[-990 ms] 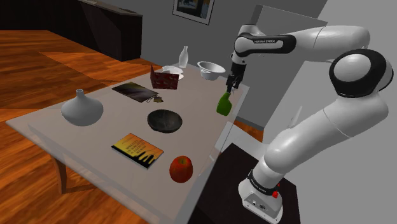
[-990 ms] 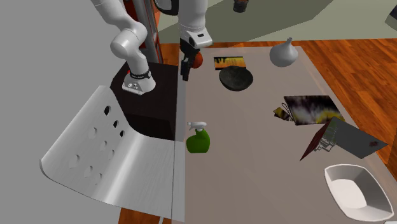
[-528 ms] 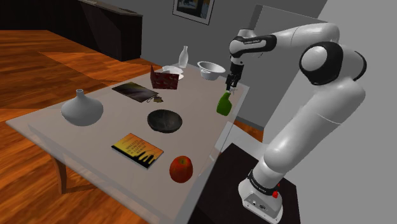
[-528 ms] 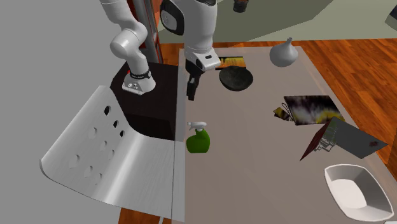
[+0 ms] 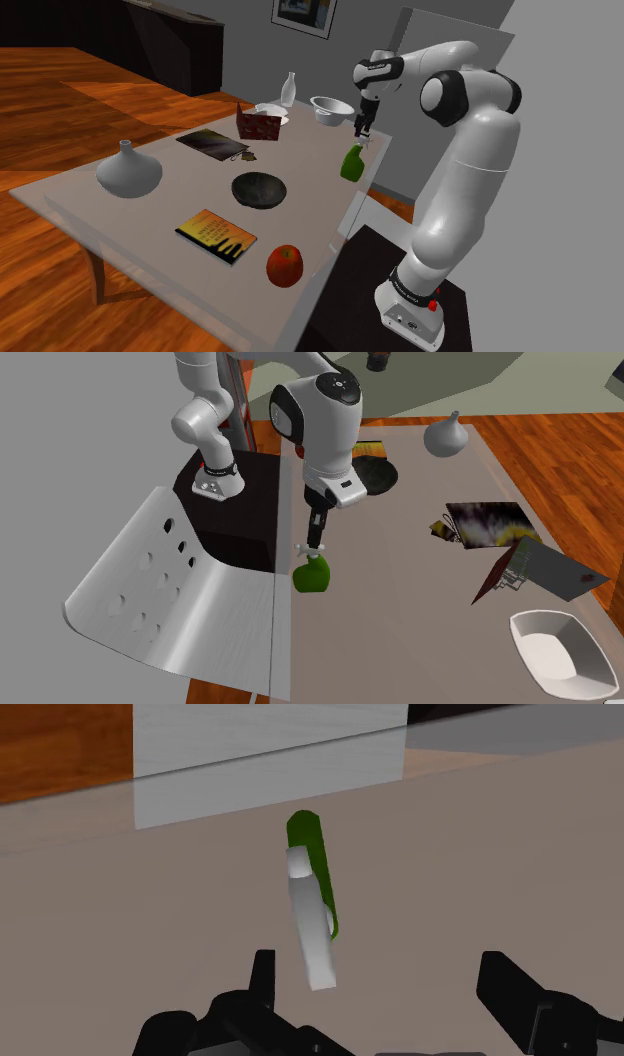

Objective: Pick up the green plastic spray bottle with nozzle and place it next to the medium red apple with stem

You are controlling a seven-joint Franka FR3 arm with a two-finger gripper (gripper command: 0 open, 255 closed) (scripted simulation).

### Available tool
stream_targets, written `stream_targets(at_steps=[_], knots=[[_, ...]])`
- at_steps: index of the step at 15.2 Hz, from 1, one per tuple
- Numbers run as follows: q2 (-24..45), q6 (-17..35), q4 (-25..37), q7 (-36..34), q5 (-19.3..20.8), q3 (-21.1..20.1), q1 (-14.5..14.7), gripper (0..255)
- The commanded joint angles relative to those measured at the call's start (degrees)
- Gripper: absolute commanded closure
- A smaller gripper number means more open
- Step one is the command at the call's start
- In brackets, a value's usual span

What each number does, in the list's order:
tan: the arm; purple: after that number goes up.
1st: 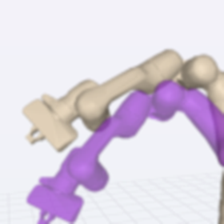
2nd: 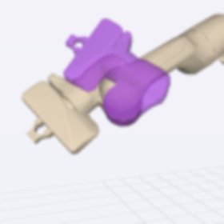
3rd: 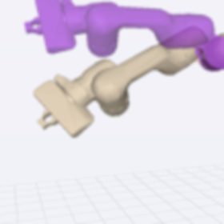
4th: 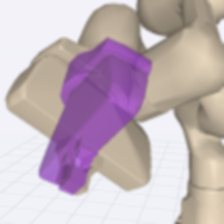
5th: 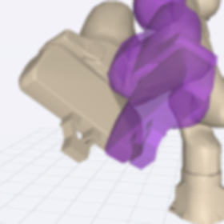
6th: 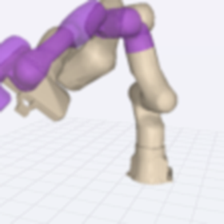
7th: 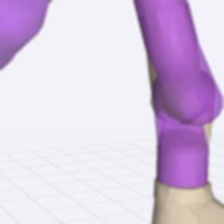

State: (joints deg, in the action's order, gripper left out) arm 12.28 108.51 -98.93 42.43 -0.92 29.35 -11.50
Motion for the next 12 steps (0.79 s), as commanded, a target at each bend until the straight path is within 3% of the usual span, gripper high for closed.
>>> stream_targets(at_steps=[1, 12], knots=[[5.04, -0.42, 5.24, 2.8, -2.55, 0.1, -1.95, 0], [6.3, 4.98, 0.99, 3.25, -3.23, -0.25, -2.32, 0]])
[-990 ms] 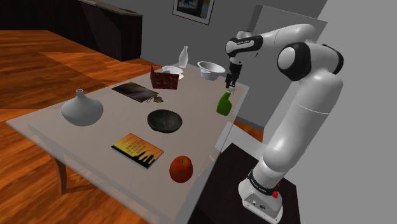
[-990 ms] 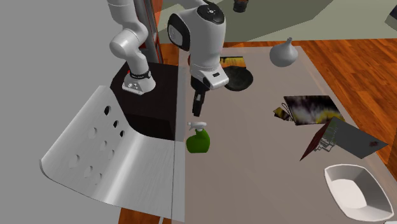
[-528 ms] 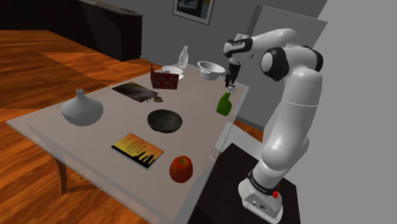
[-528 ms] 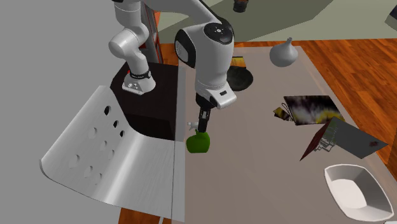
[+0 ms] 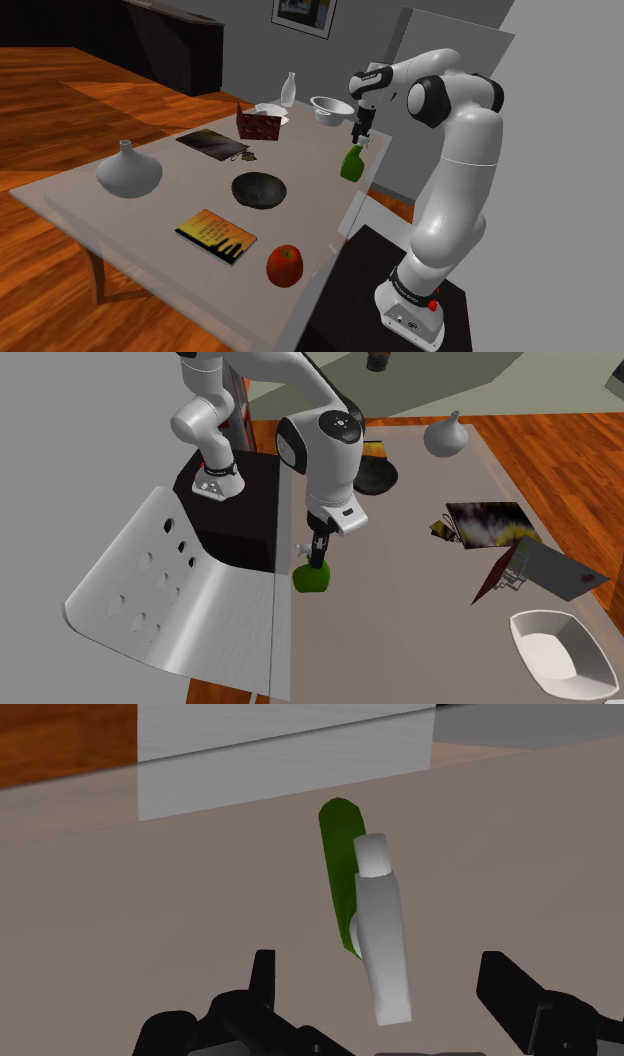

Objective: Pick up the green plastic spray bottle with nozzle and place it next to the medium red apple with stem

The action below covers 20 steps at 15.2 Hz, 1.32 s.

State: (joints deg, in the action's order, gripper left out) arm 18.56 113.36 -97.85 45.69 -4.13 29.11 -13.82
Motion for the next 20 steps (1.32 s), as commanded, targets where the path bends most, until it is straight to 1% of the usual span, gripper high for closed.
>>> stream_targets(at_steps=[1, 5, 6, 15, 20], knots=[[0.02, 0.13, -0.09, 0.0, -0.02, -0.01, 0.0, 0], [0.02, 0.12, -0.08, 0.0, -0.02, -0.01, 0.0, 0], [0.02, 0.12, -0.08, 0.0, -0.02, -0.01, 0.0, 255], [0.02, 0.13, -0.09, 0.0, -0.02, -0.01, 0.0, 255], [-0.98, -3.36, 2.52, -0.14, 0.51, 0.23, 0.08, 255]])
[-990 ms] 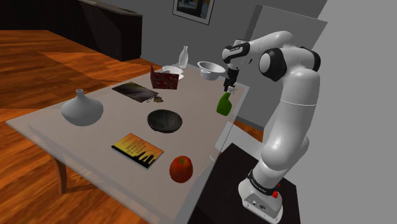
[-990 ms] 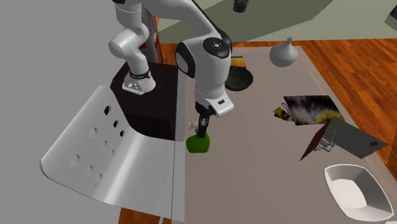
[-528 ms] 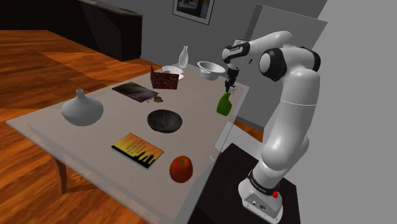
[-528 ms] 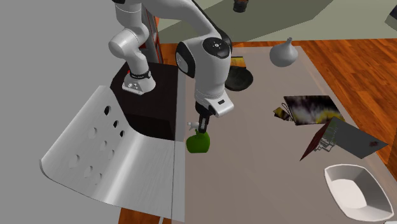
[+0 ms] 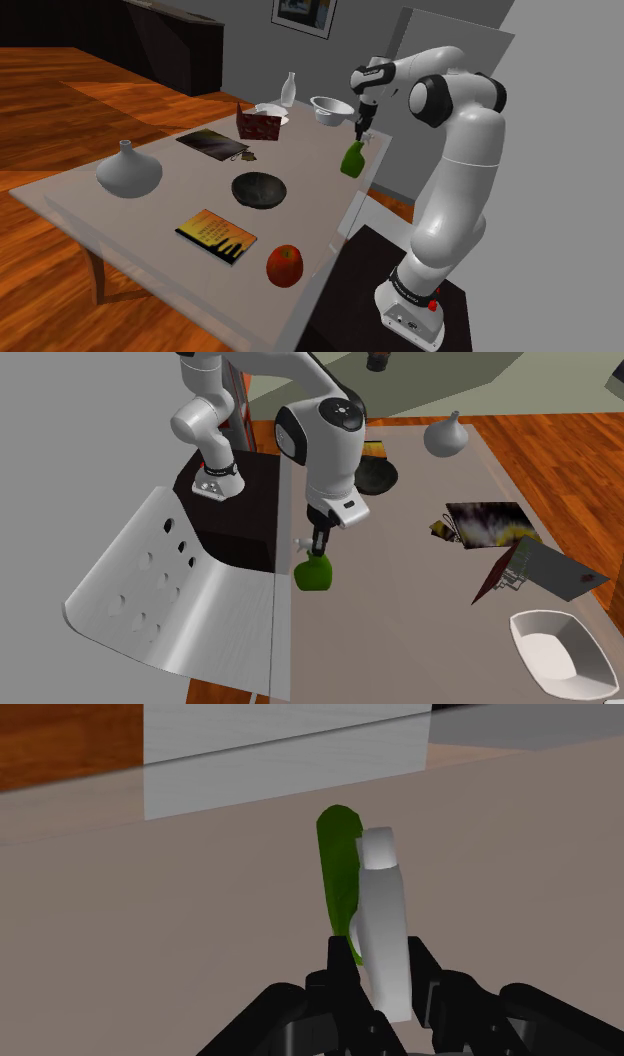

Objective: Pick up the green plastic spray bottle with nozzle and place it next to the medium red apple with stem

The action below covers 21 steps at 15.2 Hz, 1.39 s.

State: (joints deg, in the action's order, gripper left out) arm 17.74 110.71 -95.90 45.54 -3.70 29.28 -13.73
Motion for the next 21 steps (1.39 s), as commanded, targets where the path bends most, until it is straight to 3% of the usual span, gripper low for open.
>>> stream_targets(at_steps=[1, 21], knots=[[-0.32, -1.43, 1.14, -0.01, 0.17, 0.09, -0.01, 255], [-0.56, -16.75, 16.34, 0.59, 0.36, 0.62, -1.01, 255]])
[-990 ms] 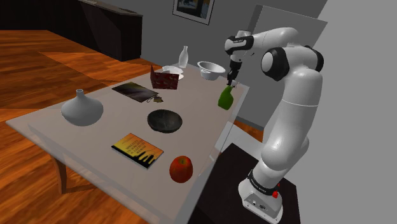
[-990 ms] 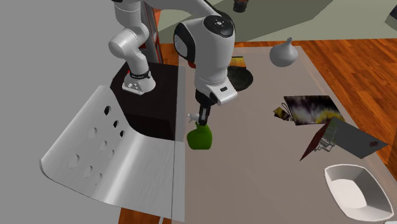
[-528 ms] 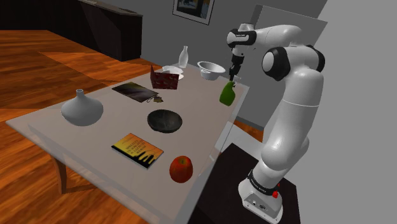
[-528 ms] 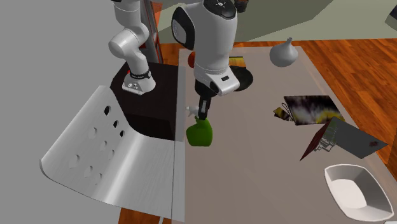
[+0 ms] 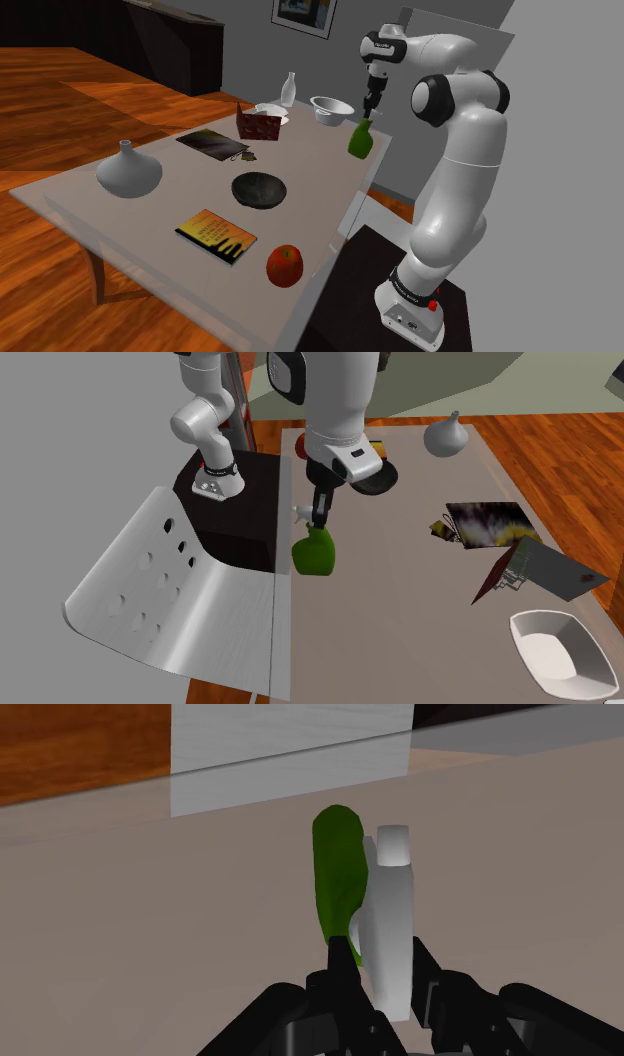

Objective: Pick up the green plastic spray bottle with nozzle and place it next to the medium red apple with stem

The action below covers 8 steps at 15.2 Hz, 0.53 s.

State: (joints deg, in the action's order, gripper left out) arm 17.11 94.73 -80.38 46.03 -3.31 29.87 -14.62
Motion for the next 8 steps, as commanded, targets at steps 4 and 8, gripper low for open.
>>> stream_targets(at_steps=[4, 8], knots=[[0.86, -4.22, 5.01, 0.44, -0.42, 0.11, -0.68, 255], [1.69, -6.95, 8.53, 0.74, -0.83, 0.16, -1.24, 255]])
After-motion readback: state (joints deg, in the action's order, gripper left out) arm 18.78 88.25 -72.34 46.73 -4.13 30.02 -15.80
